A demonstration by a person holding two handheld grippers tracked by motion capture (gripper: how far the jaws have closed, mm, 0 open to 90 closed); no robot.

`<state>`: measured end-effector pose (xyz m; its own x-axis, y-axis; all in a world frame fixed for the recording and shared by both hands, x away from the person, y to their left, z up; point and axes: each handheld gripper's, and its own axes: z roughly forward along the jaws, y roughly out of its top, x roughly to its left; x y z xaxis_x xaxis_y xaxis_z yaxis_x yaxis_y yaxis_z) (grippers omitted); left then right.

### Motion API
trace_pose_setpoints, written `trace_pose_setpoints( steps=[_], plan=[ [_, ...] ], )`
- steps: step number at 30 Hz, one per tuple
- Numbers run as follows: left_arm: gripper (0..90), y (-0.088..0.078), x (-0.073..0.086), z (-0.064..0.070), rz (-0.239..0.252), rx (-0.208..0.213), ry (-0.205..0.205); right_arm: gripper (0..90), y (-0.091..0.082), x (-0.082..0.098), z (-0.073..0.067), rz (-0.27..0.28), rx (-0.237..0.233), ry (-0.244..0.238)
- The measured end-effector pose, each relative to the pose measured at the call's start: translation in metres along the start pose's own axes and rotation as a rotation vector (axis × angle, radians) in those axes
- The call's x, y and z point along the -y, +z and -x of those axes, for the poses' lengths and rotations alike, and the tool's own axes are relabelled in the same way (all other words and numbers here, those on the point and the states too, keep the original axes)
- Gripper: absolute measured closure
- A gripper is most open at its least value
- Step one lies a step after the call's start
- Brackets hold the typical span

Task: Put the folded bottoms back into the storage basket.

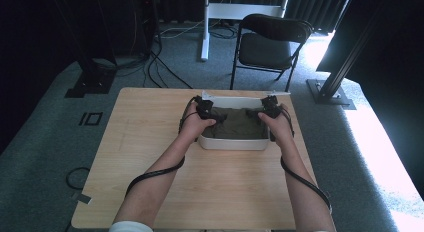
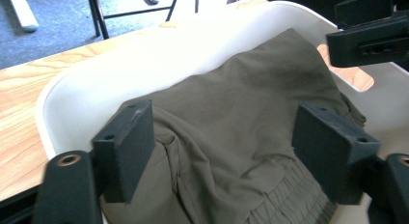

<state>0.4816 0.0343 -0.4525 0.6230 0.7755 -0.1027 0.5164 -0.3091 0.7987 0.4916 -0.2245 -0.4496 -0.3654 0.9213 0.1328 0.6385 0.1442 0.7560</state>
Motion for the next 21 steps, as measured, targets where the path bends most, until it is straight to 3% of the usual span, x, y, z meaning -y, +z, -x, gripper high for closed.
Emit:
trace_pose_setpoints(
  steps=[2, 3, 7, 9, 10, 13, 16, 21],
  plan=[
    [21.3, -0.002, 0.001, 0.003, -0.018, -0.023, -0.018, 13.5, -0.003, 0.001, -0.002, 0.008, -0.02, 0.003],
    [17.7, -0.004, 0.002, 0.004, -0.021, -0.02, -0.025, 13.5, -0.004, 0.001, -0.003, 0.015, -0.028, 0.006],
    [17.6, -0.01, 0.006, 0.005, 0.013, 0.004, -0.062, 13.5, -0.007, 0.005, -0.007, 0.02, -0.055, -0.005],
    [17.5, -0.014, 0.009, 0.005, 0.029, 0.016, 0.001, 13.5, -0.009, 0.007, -0.009, 0.027, -0.054, -0.007],
    [17.3, -0.015, 0.011, 0.006, 0.036, 0.017, 0.009, 13.5, -0.01, 0.008, -0.01, 0.035, -0.056, -0.008],
    [16.6, -0.021, 0.013, 0.006, 0.066, 0.018, -0.026, 13.5, -0.013, 0.01, -0.012, 0.055, -0.065, 0.002],
    [15.8, -0.028, 0.014, 0.006, 0.085, -0.002, -0.02, 13.5, -0.017, 0.012, -0.015, 0.067, -0.067, -0.003],
    [15.7, -0.039, 0.019, 0.006, 0.096, 0.005, 0.007, 13.4, -0.023, 0.016, -0.02, 0.078, -0.067, -0.032]
  ],
)
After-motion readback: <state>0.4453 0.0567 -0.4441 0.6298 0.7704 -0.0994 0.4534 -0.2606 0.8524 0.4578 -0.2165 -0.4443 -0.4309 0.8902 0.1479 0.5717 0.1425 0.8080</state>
